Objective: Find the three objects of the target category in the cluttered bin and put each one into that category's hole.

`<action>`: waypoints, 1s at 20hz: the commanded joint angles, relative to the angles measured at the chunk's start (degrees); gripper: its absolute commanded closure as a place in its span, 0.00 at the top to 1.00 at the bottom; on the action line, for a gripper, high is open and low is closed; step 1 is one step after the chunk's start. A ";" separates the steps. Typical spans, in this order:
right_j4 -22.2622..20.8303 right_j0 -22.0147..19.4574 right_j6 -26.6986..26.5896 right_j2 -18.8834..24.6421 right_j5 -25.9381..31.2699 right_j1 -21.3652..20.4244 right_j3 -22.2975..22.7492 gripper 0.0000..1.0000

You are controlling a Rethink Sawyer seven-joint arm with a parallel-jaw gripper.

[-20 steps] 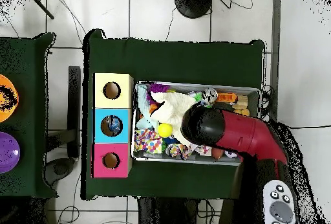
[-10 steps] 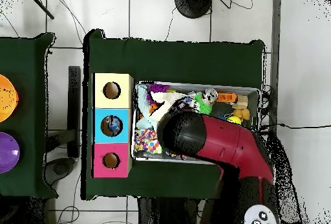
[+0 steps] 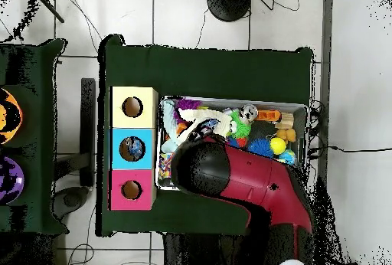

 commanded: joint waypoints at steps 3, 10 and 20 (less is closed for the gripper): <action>-2.60 -1.35 3.58 3.94 -10.87 3.35 9.91 0.00; -8.68 -0.27 -4.27 6.30 -10.54 3.73 8.23 0.00; -14.83 -2.72 -13.58 13.11 -4.12 0.59 3.91 0.00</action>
